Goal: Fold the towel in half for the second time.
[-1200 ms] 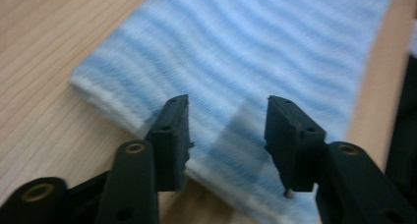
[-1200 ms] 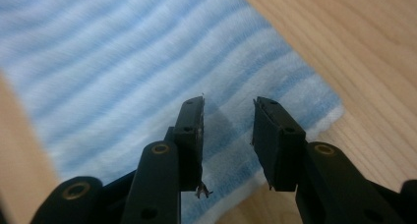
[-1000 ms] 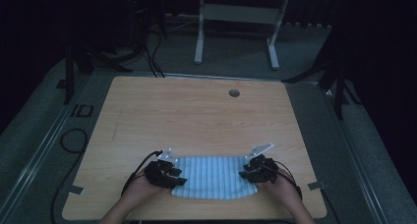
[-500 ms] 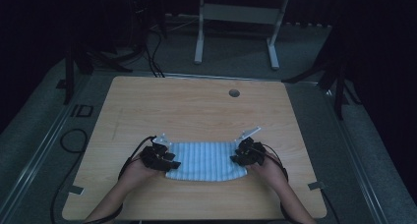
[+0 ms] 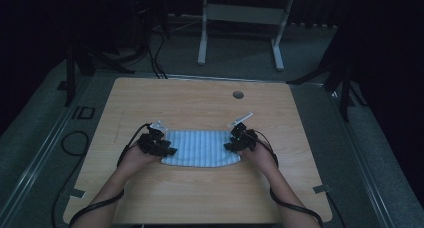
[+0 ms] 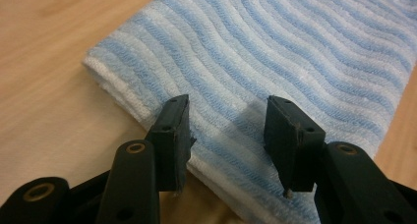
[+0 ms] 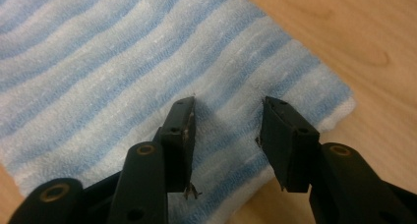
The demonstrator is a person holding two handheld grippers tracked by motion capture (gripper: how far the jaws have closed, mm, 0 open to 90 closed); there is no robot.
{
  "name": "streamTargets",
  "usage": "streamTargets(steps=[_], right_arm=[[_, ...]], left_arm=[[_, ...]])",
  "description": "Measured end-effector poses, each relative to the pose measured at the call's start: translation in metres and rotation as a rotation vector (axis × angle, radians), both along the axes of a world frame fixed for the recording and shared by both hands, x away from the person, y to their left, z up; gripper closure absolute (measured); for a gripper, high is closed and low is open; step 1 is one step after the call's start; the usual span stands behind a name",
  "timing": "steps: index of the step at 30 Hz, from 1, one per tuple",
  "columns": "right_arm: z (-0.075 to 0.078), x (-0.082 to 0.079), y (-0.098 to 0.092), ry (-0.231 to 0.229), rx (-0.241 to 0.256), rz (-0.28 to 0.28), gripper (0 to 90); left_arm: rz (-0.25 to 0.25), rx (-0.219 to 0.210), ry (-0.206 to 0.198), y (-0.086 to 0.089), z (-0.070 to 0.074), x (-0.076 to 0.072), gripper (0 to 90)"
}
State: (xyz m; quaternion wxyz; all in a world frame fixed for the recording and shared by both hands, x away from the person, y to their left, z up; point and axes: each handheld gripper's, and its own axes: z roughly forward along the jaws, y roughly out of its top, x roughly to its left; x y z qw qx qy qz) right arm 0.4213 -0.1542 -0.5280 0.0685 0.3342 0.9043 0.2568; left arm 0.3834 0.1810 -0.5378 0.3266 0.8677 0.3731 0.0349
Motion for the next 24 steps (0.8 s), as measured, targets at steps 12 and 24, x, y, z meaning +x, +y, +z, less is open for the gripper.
streamTargets(steps=[12, 24], right_arm=[[0.000, 0.032, 0.017, 0.024, 0.008, -0.031, 53.7], [0.006, 0.038, 0.022, 0.041, 0.031, -0.018, 43.4]], left_arm=[[0.049, 0.012, -0.007, 0.011, 0.001, 0.024, 52.0], [0.084, -0.014, -0.029, 0.016, 0.010, 0.023, 42.0]])
